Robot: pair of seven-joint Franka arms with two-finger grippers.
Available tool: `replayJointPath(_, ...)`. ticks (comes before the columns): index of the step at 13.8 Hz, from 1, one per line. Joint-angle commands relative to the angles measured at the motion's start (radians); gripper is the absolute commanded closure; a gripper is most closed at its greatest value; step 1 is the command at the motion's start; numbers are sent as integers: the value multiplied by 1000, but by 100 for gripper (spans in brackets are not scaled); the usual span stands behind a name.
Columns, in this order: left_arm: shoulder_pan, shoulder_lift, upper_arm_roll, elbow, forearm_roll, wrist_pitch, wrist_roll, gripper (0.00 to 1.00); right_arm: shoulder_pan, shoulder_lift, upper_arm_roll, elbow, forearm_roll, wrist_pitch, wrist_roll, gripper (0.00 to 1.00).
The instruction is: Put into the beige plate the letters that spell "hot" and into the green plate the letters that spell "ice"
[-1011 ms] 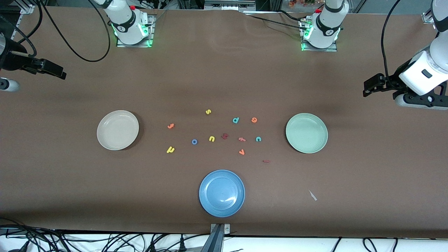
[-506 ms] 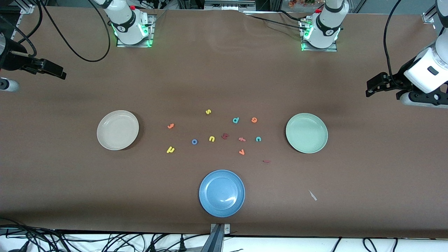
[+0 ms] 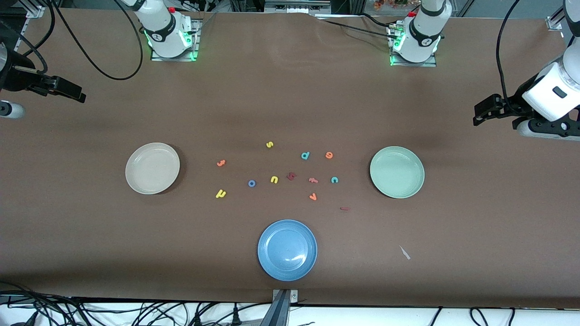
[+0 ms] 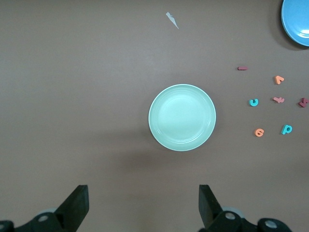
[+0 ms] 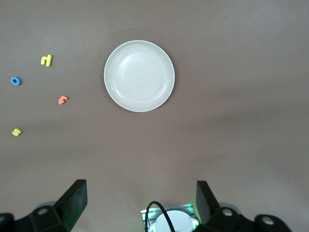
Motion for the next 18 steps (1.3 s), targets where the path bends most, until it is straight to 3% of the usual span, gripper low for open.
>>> replayJointPath(1, -7, 18, -4, 30, 23, -10, -1, 0, -15, 7, 11, 21, 13, -12, -9, 0)
replayJointPath(5, -7, 44, -4, 32, 16, -8, 0, 0, -15, 7, 11, 21, 15, -12, -9, 0)
replayJointPath(8, -10, 142, -6, 32, -6, -5, 2, 0, -15, 9, 9, 21, 16, -12, -9, 0)
replayJointPath(13, -161, 337, -6, 79, -24, 66, -14, 0, -15, 47, 11, 24, 6, -11, -13, 0)
replayJointPath(18, -263, 584, -4, 256, -18, 230, -20, 0, 1, 147, 15, 22, 22, -3, -10, 0)
